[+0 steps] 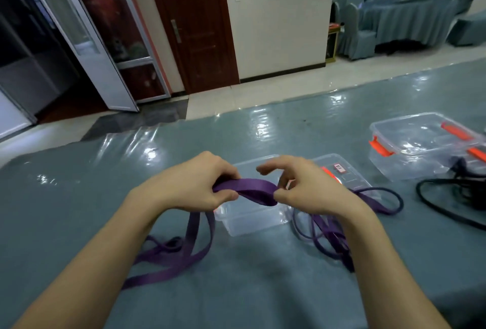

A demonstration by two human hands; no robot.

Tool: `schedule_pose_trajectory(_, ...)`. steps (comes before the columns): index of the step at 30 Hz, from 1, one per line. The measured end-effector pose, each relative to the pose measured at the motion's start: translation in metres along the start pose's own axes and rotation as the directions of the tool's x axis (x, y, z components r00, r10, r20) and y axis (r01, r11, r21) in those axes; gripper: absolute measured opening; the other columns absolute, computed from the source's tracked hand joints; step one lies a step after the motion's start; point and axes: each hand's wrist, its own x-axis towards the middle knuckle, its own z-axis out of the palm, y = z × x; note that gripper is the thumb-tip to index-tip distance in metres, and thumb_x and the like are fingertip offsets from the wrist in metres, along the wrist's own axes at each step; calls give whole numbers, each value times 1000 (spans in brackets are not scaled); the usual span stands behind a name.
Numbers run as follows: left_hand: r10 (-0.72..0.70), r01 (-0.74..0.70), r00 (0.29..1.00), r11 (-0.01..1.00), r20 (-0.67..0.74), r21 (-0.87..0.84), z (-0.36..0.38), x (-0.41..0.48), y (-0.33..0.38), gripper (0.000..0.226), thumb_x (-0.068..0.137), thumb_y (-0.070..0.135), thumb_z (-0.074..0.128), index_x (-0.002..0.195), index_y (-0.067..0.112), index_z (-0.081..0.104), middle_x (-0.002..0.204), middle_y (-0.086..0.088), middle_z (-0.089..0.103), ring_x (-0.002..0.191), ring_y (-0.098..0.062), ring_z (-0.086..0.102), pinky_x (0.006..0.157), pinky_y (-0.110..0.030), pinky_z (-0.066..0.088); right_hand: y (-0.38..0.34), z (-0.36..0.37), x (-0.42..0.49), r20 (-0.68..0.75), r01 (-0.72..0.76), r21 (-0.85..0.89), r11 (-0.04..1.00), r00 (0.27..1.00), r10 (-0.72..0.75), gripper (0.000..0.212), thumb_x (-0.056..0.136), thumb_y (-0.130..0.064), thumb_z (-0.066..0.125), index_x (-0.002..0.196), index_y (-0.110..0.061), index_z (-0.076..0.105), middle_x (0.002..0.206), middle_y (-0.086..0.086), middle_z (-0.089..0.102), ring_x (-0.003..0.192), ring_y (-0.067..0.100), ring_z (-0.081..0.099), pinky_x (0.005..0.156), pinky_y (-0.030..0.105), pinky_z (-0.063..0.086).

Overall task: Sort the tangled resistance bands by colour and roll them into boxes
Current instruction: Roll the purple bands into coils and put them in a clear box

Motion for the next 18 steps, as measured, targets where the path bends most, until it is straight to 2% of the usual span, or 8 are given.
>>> schedule_pose_trajectory(3, -37, 37, 999, 999, 11, 38, 3, 2, 8, 7, 98, 36, 75, 100, 29, 76, 79, 9, 71, 73, -10, 66, 72, -43, 57, 3, 5, -6, 57, 106, -9, 994, 993, -106, 43, 86, -26, 81, 128, -34, 75, 116, -14, 69, 82, 9, 71, 80, 30, 61)
schedule_pose_trajectory(6, -41, 40, 999, 998, 18, 55, 2, 4, 19, 9, 99, 37, 74, 99, 28, 76, 81, 6, 71, 75, -14, 66, 74, -46, 57, 5, 4, -7, 69, 120, -38, 992, 991, -117, 46, 80, -49, 91, 122, -39, 77, 109, -11, 63, 82, 10, 70, 84, 35, 59)
schedule_pose_trajectory(9, -6, 6, 1000, 1000, -26, 6, -1, 4, 26, 9, 101, 37, 74, 102, 29, 78, 86, 7, 69, 78, -15, 64, 75, -44, 55, 8, 11, -2, -19, 135, -54, 989, 991, -136, 40, 76, -57, 92, 108, -36, 81, 101, -7, 58, 81, 11, 68, 81, 39, 57)
schedule_pose_trajectory(12, 6, -5, 1000, 1000, -5, 30, 1, 5, 29, 13, 101, 41, 73, 105, 29, 78, 93, 11, 60, 83, -10, 60, 79, -42, 53, 13, 12, 2, -39, 165, -166, 972, 984, -173, 42, 75, -66, 87, 107, -39, 81, 92, -7, 54, 78, 6, 58, 71, 32, 48)
schedule_pose_trajectory(14, -9, 8, 1000, 998, 19, 60, 3, 5, 30, 15, 101, 42, 73, 107, 29, 78, 96, 13, 57, 86, -10, 58, 82, -43, 53, 13, 9, 6, -12, 184, -254, 950, 981, -193, 44, 76, -68, 85, 111, -42, 80, 83, -8, 54, 76, 6, 53, 66, 31, 41)
schedule_pose_trajectory(18, -22, 22, 1000, 996, 8, 88, -1, 5, 28, 15, 102, 40, 73, 108, 28, 79, 98, 10, 62, 89, -11, 60, 85, -43, 53, 12, 9, 13, 18, 239, -203, 950, 971, -240, 41, 77, -59, 89, 111, -39, 79, 76, -6, 64, 77, 9, 60, 69, 35, 51)
